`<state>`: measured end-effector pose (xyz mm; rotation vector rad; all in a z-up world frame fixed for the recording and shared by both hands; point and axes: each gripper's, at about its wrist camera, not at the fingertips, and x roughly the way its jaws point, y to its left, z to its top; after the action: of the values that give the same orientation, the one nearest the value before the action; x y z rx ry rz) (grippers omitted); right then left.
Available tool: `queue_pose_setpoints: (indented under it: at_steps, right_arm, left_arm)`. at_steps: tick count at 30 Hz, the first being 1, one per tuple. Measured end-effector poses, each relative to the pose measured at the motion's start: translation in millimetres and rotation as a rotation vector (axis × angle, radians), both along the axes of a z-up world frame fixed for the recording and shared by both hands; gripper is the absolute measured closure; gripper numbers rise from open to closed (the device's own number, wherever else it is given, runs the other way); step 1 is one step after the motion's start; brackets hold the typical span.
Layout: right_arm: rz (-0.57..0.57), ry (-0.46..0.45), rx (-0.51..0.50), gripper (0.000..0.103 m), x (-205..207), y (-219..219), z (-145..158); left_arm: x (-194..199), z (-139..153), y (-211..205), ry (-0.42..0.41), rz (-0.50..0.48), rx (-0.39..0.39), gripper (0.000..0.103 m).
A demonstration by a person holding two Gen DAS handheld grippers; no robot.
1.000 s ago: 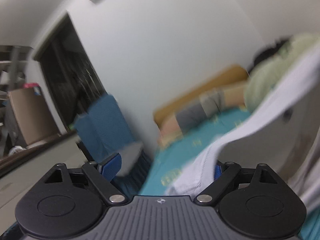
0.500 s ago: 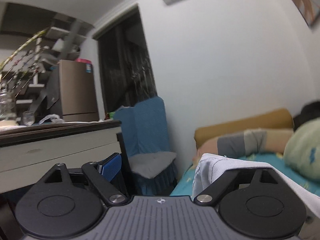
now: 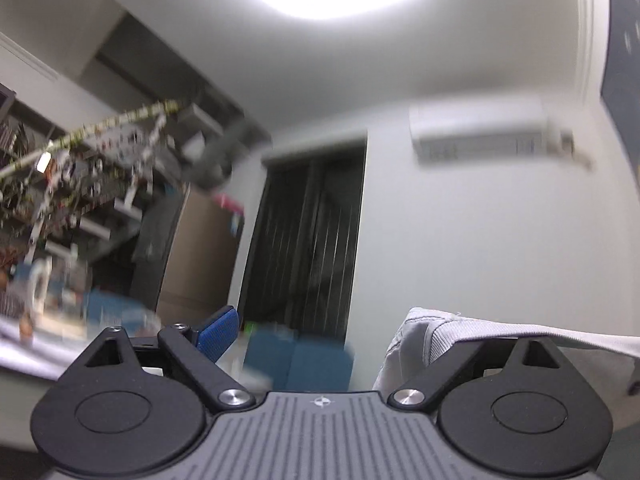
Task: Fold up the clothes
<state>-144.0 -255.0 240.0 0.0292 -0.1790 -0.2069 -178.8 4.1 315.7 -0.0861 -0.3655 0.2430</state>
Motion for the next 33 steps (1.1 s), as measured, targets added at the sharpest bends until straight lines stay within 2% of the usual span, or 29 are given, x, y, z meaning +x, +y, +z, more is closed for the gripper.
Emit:
queue_pose_setpoints:
  at_steps: [4,7,10,13,14,15,19,22,28,33]
  right_arm:
    - [0.008,-0.149,-0.048,0.031,-63.8,8.6,83.4]
    - [0.017,-0.144,-0.057,0.031,-72.2,9.7,98.3]
    - [0.025,-0.137,-0.065,0.031,-79.9,10.6,112.6]
    - [0.033,-0.130,-0.073,0.031,-87.6,11.5,126.8]
    - [0.036,-0.128,-0.076,0.031,-90.2,11.8,131.6]
    - [0.032,-0.102,-0.080,0.031,-78.6,9.3,121.1]
    - [0.036,0.030,-0.055,0.031,-18.6,-0.6,62.1]
    - [0.027,0.115,-0.046,0.031,40.1,-7.9,17.9]
    - [0.011,0.281,-0.082,0.032,212.5,-5.4,-78.9]
    - [-0.001,0.381,-0.093,0.032,371.9,-1.3,-167.1]
  left_arm:
    - [-60.0,91.2,13.9,-0.063,-0.043,-0.021,0.006]
    - [-96.1,140.6,23.9,-0.060,-0.086,-0.054,0.005]
    - [-112.3,164.6,32.2,-0.005,-0.134,-0.076,0.005]
    - [-105.5,157.3,36.5,0.085,-0.177,-0.092,0.004]
    - [-100.0,147.1,35.1,0.115,-0.184,-0.092,0.004]
    - [-87.8,133.7,33.7,0.144,-0.186,-0.088,0.004]
    - [-11.3,59.8,26.0,0.246,-0.195,-0.089,0.004]
    - [62.1,-4.2,18.3,0.324,-0.179,-0.077,0.003]
    - [249.1,-113.1,18.6,0.477,-0.112,-0.042,0.003]
    - [427.6,-196.1,17.0,0.525,-0.041,-0.003,0.002]
